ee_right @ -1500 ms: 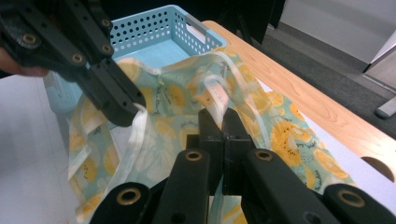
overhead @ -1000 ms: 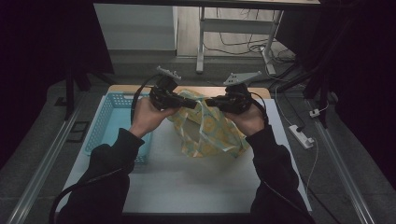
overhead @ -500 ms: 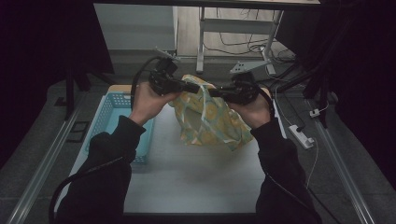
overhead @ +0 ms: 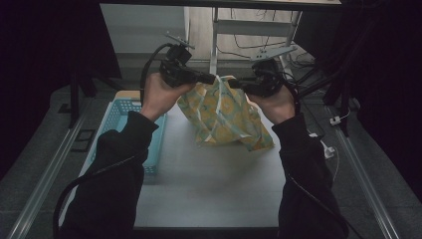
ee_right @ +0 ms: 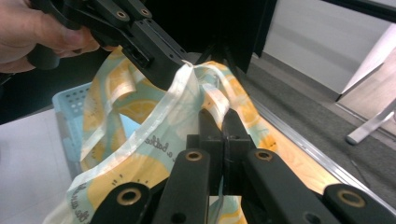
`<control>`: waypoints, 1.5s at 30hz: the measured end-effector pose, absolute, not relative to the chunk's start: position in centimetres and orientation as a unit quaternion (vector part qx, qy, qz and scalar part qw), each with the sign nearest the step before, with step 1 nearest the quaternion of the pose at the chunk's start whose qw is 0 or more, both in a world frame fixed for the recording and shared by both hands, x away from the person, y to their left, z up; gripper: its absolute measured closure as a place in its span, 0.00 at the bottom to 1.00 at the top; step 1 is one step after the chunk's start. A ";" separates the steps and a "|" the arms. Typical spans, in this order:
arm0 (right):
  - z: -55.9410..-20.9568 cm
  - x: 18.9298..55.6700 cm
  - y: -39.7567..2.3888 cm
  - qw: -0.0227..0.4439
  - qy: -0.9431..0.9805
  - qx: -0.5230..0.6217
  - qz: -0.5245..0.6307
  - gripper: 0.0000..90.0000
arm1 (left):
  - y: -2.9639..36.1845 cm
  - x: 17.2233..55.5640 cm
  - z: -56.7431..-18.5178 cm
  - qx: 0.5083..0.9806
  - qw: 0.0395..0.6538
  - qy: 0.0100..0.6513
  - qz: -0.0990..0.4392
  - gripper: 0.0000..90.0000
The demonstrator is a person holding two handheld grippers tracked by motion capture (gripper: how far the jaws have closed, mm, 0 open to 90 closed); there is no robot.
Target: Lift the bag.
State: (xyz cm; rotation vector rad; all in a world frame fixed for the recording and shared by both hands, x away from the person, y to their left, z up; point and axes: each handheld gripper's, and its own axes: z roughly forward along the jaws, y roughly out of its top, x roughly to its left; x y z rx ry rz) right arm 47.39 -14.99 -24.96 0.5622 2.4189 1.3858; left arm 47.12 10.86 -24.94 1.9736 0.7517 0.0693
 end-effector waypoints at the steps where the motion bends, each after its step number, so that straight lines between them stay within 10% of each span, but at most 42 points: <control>1: -24.7 47.5 -15.0 0.151 0.840 0.196 0.482 0.99 | 10.8 47.2 -24.6 0.813 0.492 0.310 0.032 1.00; 19: -21.2 48.3 -14.1 0.195 0.825 0.215 0.484 0.99 | 11.6 47.1 -21.8 0.794 0.511 0.318 0.083 1.00; 45: -27.4 49.4 -14.1 0.145 0.846 0.212 0.467 0.97 | 9.7 48.6 -28.4 0.832 0.462 0.298 0.075 0.98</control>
